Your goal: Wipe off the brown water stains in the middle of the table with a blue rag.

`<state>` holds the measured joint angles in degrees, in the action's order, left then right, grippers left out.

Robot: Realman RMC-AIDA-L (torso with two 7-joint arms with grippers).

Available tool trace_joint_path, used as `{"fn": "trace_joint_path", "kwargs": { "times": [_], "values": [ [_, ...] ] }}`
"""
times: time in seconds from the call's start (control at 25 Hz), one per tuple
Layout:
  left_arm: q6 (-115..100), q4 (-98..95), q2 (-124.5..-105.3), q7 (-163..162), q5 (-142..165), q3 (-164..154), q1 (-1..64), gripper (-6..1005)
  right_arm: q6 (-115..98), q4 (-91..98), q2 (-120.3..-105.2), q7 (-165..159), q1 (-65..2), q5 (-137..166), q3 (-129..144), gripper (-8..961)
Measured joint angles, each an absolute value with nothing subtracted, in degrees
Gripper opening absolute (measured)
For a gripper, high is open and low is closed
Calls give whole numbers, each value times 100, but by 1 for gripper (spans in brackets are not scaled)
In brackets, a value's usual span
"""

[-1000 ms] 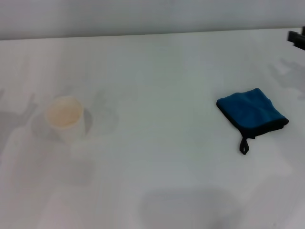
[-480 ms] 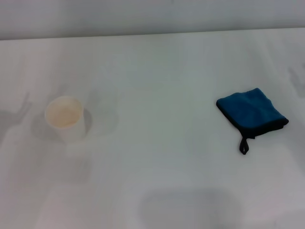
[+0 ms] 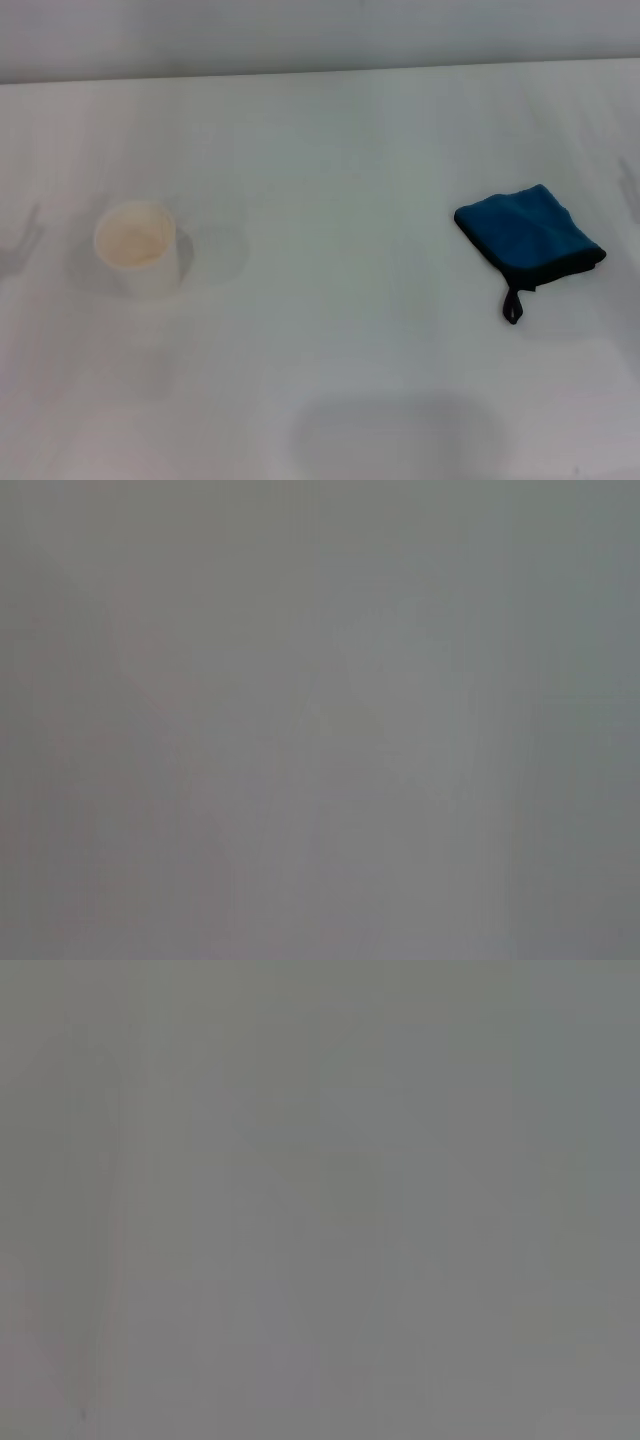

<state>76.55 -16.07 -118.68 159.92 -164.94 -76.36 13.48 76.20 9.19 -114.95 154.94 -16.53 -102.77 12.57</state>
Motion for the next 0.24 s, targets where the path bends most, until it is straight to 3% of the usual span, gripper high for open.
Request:
{"fn": "trace_joint_path", "kwargs": {
  "times": [0.24],
  "values": [
    [7501, -1604, -11859, 16130, -16466, -7420, 1239, 882, 7438, 872, -11492, 15524, -1595, -10279, 1252, 474]
  ]
}}
